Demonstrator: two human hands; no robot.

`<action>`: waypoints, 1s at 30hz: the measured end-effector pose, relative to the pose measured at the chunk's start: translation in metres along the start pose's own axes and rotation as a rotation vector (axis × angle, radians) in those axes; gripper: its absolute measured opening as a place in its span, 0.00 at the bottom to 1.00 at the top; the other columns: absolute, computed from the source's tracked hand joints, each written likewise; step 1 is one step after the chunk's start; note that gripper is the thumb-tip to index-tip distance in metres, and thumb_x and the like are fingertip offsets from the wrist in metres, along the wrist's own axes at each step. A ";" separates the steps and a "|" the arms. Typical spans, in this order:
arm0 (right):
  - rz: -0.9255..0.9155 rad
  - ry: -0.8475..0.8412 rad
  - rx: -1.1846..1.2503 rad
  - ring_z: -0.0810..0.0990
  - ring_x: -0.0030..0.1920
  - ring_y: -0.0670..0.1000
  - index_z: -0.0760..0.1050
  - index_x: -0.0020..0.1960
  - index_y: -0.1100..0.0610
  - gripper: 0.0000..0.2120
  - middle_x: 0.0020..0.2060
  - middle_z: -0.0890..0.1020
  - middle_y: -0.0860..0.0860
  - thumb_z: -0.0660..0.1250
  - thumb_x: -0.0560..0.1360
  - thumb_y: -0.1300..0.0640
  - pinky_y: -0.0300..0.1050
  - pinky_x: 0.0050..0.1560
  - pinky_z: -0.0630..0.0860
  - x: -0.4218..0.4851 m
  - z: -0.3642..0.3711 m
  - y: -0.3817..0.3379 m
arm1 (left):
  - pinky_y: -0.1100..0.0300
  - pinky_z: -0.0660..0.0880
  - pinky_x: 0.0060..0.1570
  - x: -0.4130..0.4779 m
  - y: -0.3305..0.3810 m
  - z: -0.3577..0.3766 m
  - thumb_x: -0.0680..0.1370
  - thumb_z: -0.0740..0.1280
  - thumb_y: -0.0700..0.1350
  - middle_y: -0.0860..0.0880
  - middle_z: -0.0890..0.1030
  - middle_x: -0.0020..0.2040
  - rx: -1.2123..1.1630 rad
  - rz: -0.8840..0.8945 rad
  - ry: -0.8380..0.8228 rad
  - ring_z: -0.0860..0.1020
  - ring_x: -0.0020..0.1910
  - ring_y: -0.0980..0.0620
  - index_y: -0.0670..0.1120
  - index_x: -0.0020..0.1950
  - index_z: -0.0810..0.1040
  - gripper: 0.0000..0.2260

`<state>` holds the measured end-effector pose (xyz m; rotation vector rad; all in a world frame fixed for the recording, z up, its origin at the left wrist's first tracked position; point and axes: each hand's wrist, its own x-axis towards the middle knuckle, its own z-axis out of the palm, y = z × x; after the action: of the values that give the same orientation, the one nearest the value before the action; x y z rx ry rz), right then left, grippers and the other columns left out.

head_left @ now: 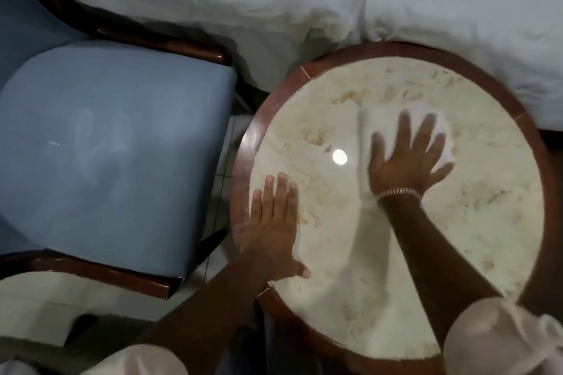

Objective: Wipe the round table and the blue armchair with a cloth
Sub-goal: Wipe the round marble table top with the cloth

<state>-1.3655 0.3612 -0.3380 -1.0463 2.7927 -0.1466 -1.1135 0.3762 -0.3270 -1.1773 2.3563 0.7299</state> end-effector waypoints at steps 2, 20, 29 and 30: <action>0.018 0.001 0.072 0.54 0.80 0.65 0.49 0.80 0.40 0.32 0.82 0.51 0.54 0.44 0.79 0.32 0.77 0.71 0.54 0.034 0.000 -0.046 | 0.43 0.19 0.72 -0.001 0.004 0.002 0.52 0.73 0.77 0.39 0.27 0.80 0.016 -0.016 0.047 0.24 0.77 0.38 0.42 0.79 0.28 0.77; -0.585 -0.156 -0.018 0.53 0.81 0.56 0.53 0.80 0.39 0.29 0.82 0.51 0.47 0.49 0.80 0.35 0.62 0.76 0.52 -0.013 -0.004 -0.123 | 0.45 0.31 0.77 -0.007 0.012 -0.002 0.68 0.74 0.65 0.44 0.26 0.80 -0.150 -0.022 0.169 0.32 0.81 0.40 0.44 0.81 0.32 0.61; -0.350 -0.102 0.129 0.50 0.82 0.57 0.55 0.80 0.59 0.31 0.81 0.55 0.57 0.47 0.80 0.48 0.58 0.79 0.48 0.000 0.005 -0.028 | 0.22 0.49 0.73 0.095 0.034 -0.059 0.79 0.52 0.69 0.45 0.54 0.84 -0.120 -0.105 0.598 0.49 0.82 0.34 0.59 0.82 0.57 0.32; -0.389 -0.109 0.060 0.48 0.82 0.56 0.52 0.81 0.59 0.32 0.82 0.53 0.56 0.45 0.80 0.45 0.59 0.79 0.46 -0.005 0.011 -0.022 | 0.21 0.48 0.73 0.112 0.031 -0.065 0.79 0.53 0.69 0.44 0.57 0.84 -0.100 -0.153 0.631 0.51 0.82 0.33 0.59 0.81 0.60 0.32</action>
<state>-1.3463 0.3477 -0.3447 -1.5207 2.4439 -0.2093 -1.2100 0.2842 -0.3310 -1.8216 2.6904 0.4711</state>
